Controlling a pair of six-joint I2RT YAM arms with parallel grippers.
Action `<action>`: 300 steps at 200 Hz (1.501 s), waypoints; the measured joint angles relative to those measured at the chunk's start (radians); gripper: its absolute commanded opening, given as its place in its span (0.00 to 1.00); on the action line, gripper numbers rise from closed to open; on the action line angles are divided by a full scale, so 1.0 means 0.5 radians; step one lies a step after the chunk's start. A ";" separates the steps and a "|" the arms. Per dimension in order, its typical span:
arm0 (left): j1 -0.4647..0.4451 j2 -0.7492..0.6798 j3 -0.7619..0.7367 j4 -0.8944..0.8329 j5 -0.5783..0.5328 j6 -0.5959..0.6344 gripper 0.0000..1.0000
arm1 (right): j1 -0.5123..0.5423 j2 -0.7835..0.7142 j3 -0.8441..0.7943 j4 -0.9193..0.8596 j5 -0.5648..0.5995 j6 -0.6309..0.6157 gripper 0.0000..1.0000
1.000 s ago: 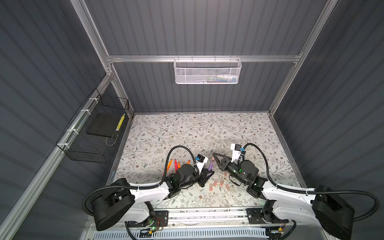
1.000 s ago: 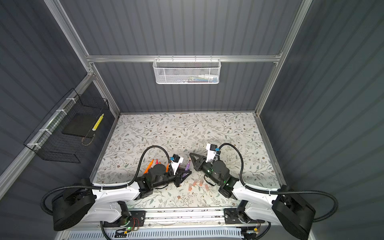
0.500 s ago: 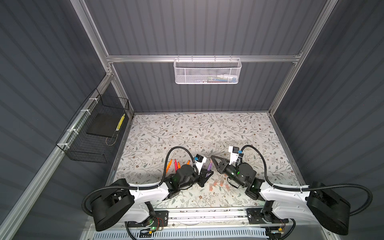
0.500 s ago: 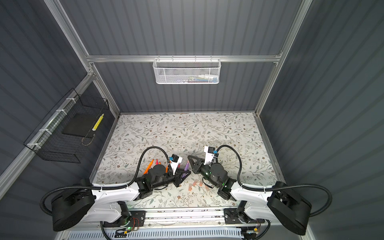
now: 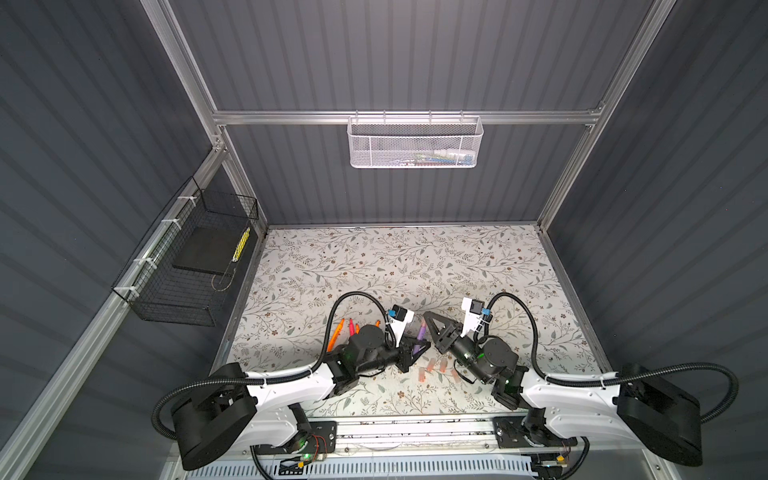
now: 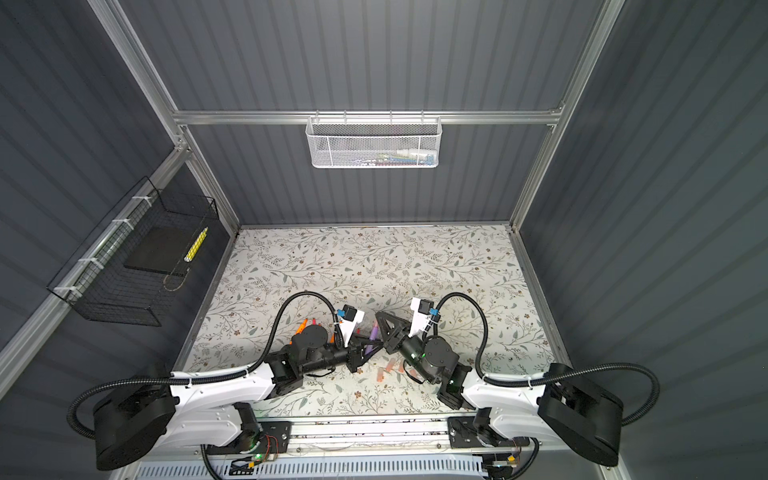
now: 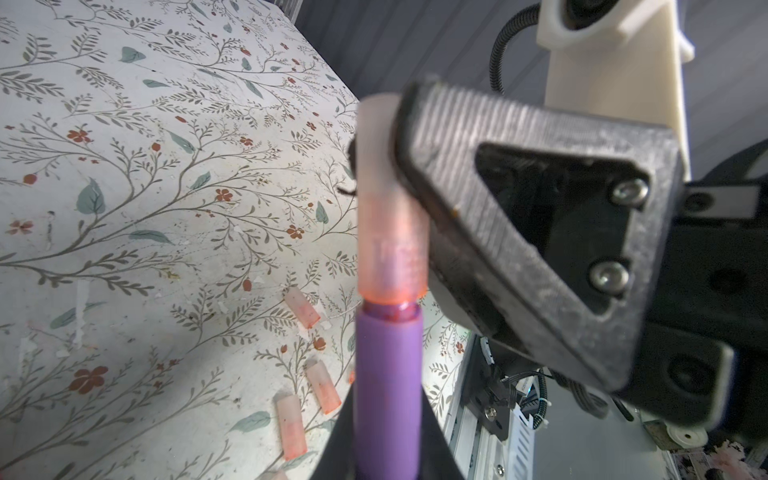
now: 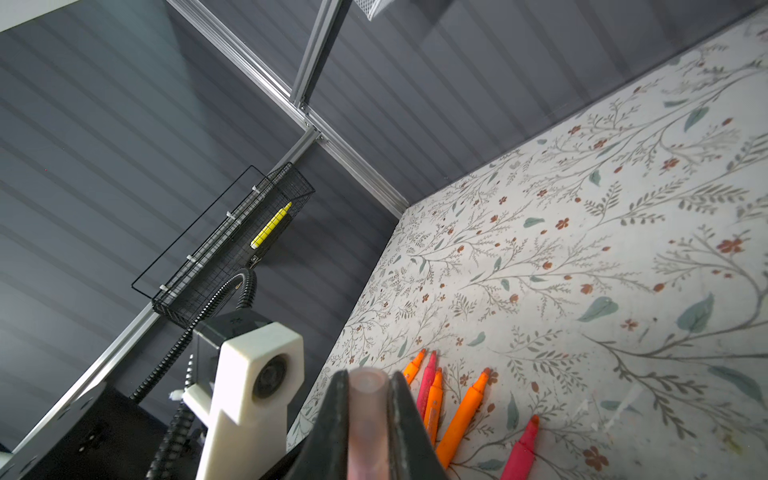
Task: Insert the pens into the pen caps
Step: 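Push the pink cap down onto the purple marker tip with the right gripper, then press the pink cap further down over the purple marker with the right gripper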
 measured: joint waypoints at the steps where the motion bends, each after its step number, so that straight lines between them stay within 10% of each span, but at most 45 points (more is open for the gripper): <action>1: 0.000 0.000 0.001 0.000 0.003 0.000 0.00 | 0.002 -0.002 0.001 -0.002 0.005 -0.002 0.00; 219: 0.011 -0.143 -0.059 0.179 0.205 0.149 0.00 | 0.152 0.145 -0.117 0.727 0.010 -0.298 0.06; 251: 0.011 -0.146 -0.059 0.179 0.218 0.200 0.00 | 0.167 0.037 -0.105 0.583 0.027 -0.339 0.17; 300: 0.014 -0.207 -0.058 0.257 0.201 0.279 0.00 | 0.213 -0.253 -0.057 0.056 0.070 -0.424 0.61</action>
